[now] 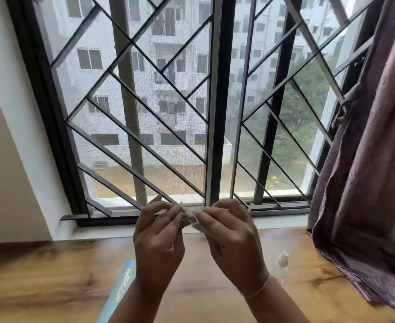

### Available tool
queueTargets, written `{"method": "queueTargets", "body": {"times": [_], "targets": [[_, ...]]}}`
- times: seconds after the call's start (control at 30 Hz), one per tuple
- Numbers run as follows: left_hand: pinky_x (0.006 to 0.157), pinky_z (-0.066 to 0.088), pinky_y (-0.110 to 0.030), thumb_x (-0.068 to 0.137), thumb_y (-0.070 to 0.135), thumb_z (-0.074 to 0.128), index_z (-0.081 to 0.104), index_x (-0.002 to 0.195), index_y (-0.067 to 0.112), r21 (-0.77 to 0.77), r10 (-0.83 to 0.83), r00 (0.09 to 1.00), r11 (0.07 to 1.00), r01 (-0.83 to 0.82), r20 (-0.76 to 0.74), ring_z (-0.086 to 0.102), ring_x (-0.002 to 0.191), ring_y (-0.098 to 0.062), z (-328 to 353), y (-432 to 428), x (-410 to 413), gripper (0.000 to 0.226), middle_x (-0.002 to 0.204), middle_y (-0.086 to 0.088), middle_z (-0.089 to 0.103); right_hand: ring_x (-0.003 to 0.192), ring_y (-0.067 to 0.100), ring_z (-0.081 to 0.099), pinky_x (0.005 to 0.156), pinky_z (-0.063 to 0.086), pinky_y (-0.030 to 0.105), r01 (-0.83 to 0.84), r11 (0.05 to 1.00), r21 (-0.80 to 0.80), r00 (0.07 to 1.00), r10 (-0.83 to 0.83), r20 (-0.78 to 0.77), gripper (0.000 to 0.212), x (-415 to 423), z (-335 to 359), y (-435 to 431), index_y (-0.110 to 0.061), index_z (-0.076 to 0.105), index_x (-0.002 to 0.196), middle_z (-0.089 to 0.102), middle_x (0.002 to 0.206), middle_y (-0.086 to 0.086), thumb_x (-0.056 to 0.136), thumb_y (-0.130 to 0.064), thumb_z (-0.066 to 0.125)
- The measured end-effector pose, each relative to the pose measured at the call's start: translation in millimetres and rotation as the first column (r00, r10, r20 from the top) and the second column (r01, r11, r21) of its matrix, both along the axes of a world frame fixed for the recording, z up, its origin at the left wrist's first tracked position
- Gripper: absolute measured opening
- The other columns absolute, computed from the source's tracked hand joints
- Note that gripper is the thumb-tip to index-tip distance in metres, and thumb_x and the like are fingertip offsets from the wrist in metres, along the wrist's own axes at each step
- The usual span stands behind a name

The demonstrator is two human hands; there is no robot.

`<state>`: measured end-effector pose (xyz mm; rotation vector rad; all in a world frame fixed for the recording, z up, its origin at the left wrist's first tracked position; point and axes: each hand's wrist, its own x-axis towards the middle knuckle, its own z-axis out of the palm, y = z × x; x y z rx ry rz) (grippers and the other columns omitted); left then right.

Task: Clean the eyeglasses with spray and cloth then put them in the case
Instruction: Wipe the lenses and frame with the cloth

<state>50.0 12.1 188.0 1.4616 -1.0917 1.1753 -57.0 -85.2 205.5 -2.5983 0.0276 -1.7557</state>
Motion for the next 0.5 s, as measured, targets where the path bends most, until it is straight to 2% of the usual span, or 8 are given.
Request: {"method": "queueTargets", "body": {"times": [0.13, 0.2, 0.33, 0.43, 0.5], "targets": [[0.082, 0.05, -0.042, 0.079, 0.002, 0.062, 0.074, 0.074, 0.0, -0.006, -0.04, 0.999, 0.999, 0.04, -0.026, 0.053, 0.089, -0.014, -1, 6, 2, 0.013, 0.086, 0.001, 0.07, 0.083, 0.027, 0.06, 0.072, 0.05, 0.039, 0.04, 0.999, 0.028, 0.998, -0.041, 0.045, 0.02, -11, -13, -19, -0.007, 0.073, 0.094, 0.072, 0.091, 0.003, 0.075, -0.002, 0.073], [0.079, 0.05, -0.043, 0.079, 0.002, 0.06, 0.074, 0.074, 0.001, -0.016, -0.065, 0.997, 0.998, 0.065, -0.046, 0.053, 0.09, -0.012, -2, 8, 4, 0.015, 0.088, 0.007, 0.066, 0.082, 0.027, 0.06, 0.072, 0.051, 0.039, 0.07, 0.997, 0.036, 0.995, -0.072, 0.064, 0.017, -19, -17, -31, -0.006, 0.073, 0.091, 0.072, 0.09, 0.003, 0.074, -0.003, 0.073], [0.086, 0.048, -0.03, 0.076, 0.0, 0.061, 0.074, 0.074, 0.002, -0.025, -0.064, 0.994, 0.998, 0.062, -0.093, 0.053, 0.09, -0.014, -7, 13, 9, 0.014, 0.087, 0.007, 0.066, 0.083, 0.024, 0.061, 0.078, 0.05, 0.033, 0.146, 0.984, 0.099, 0.988, -0.15, 0.029, 0.015, -36, -22, -58, -0.007, 0.074, 0.093, 0.072, 0.09, 0.003, 0.079, -0.012, 0.069], [0.092, 0.041, -0.019, 0.073, 0.0, 0.062, 0.074, 0.075, 0.006, -0.035, -0.049, 0.976, 0.999, 0.042, -0.213, 0.054, 0.088, -0.015, -10, 14, 13, 0.014, 0.084, 0.006, 0.068, 0.079, 0.012, 0.064, 0.078, 0.05, 0.02, 0.14, 0.928, 0.346, 0.989, -0.147, -0.005, 0.02, -52, -21, -70, -0.007, 0.073, 0.091, 0.072, 0.086, 0.003, 0.075, -0.019, 0.07], [0.093, 0.038, -0.015, 0.07, -0.001, 0.066, 0.074, 0.077, 0.013, -0.084, -0.069, 0.93, 0.996, 0.042, -0.361, 0.056, 0.087, -0.019, -13, 14, 14, 0.018, 0.08, 0.009, 0.069, 0.075, 0.006, 0.062, 0.075, 0.047, 0.01, 0.116, 0.862, 0.494, 0.992, -0.13, -0.006, 0.026, -64, -24, -71, -0.009, 0.074, 0.086, 0.071, 0.081, -0.003, 0.071, -0.029, 0.066]]}}
